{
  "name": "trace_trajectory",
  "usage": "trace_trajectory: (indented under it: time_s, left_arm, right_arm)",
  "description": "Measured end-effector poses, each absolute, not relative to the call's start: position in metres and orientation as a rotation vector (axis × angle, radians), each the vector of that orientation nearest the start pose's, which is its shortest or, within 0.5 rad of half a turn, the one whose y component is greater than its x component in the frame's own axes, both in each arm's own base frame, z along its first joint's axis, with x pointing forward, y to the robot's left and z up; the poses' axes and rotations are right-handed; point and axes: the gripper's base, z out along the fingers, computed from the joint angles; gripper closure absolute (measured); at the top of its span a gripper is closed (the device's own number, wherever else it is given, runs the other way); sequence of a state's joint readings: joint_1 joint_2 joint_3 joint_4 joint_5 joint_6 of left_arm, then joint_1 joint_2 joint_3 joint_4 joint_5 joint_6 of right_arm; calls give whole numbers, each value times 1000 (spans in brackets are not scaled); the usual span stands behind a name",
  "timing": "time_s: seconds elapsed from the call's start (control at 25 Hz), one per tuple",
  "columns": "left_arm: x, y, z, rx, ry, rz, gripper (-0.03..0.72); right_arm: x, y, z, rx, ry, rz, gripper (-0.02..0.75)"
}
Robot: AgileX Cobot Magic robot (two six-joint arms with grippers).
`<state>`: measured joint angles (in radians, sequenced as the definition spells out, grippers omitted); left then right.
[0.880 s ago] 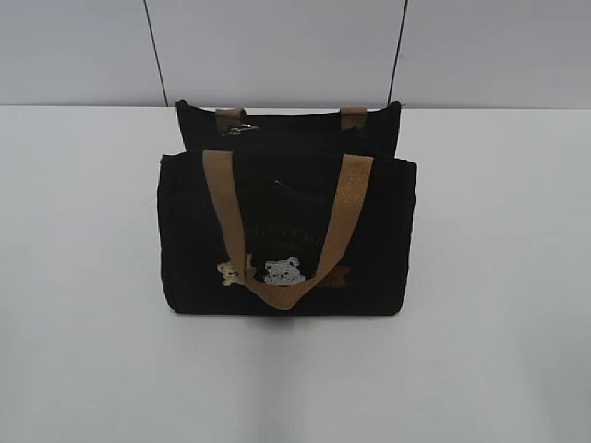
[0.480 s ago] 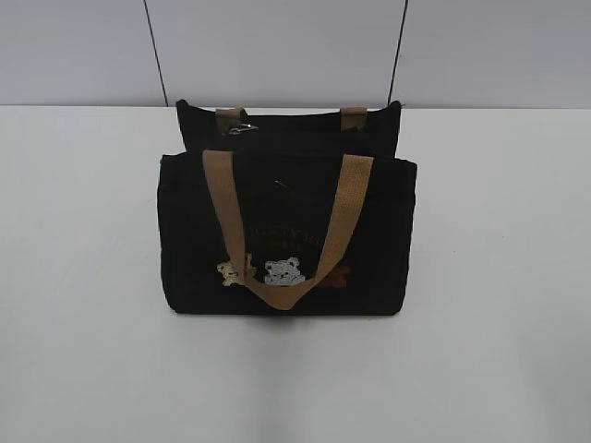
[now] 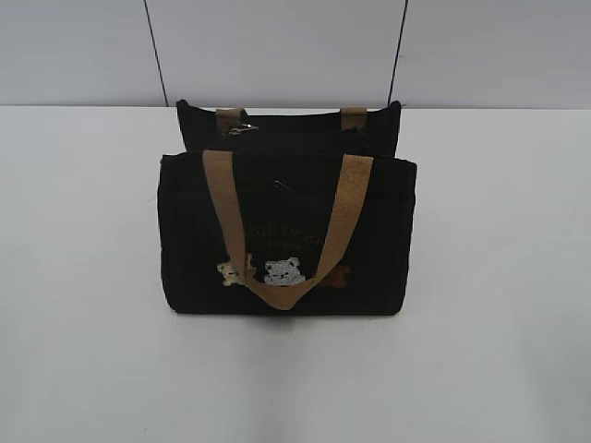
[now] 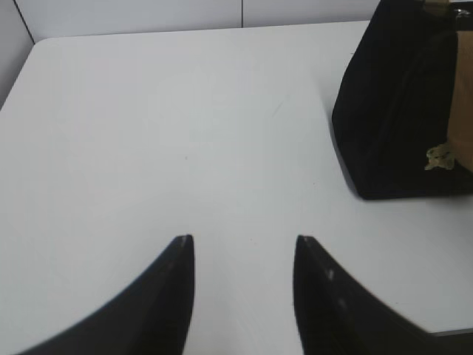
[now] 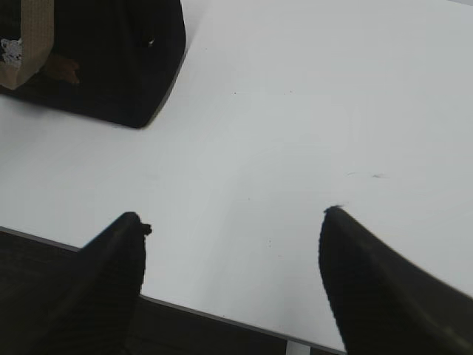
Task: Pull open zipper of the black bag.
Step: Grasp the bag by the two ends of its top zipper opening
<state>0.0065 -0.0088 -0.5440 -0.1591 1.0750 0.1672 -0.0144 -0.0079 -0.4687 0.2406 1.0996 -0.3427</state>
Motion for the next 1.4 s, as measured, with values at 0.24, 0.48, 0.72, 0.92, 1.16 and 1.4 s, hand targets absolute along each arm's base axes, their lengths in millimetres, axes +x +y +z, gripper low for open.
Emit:
trace_trajectory:
  time_s: [0.24,0.48,0.72,0.92,1.16,1.4]
  left_arm:
    - [-13,-13,289,174,1989,-77,358]
    - [-12,-13,289,174,1990,-77,358]
    - [11,-12,303,159,2021,-78,328]
    - [49,-10,322,181,2063,-50,316]
    - [112,-9,339,244,2100,3,321]
    - [187,-14,350,460,2152,3,321]
  right_arm:
    - [-5,19,267,-354,2052,74,182]
    - [-5,19,268,-333,2052,85,182]
    - [16,19,268,-260,2187,152,182]
    - [43,21,281,-245,2297,216,182]
    - [78,21,306,-233,2385,239,182]
    - [120,23,335,-227,2434,284,182]
